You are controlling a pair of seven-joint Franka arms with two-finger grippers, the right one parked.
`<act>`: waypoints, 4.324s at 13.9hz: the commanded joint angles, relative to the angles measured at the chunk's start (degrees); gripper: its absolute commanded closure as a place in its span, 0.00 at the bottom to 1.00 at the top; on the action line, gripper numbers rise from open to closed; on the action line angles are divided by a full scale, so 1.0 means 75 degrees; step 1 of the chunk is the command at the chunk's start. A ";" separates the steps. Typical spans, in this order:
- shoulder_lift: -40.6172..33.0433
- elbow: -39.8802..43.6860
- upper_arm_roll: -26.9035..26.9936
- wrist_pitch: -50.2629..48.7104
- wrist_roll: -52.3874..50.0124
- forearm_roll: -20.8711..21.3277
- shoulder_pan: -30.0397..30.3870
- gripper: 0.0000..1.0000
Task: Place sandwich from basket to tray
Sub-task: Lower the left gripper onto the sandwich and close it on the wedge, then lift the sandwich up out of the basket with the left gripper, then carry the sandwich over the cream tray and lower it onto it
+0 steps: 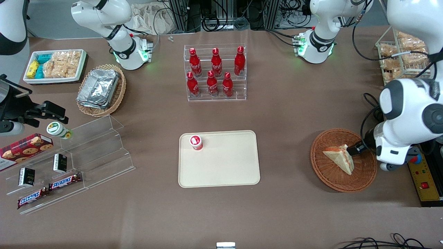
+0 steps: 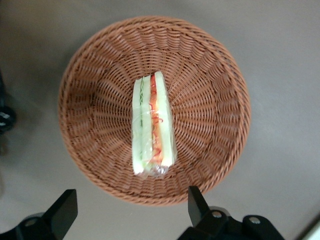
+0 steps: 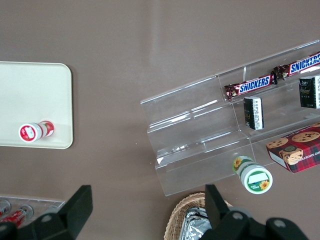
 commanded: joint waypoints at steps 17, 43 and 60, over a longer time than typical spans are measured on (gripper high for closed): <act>0.0957 -0.0751 -0.0008 0.1868 -0.1854 0.0040 0.0048 0.02; 0.0031 0.2670 -0.1881 -0.3616 -0.2417 0.0215 -0.0128 1.00; 0.2655 0.2659 -0.2352 0.0140 -0.1315 0.0767 -0.2495 1.00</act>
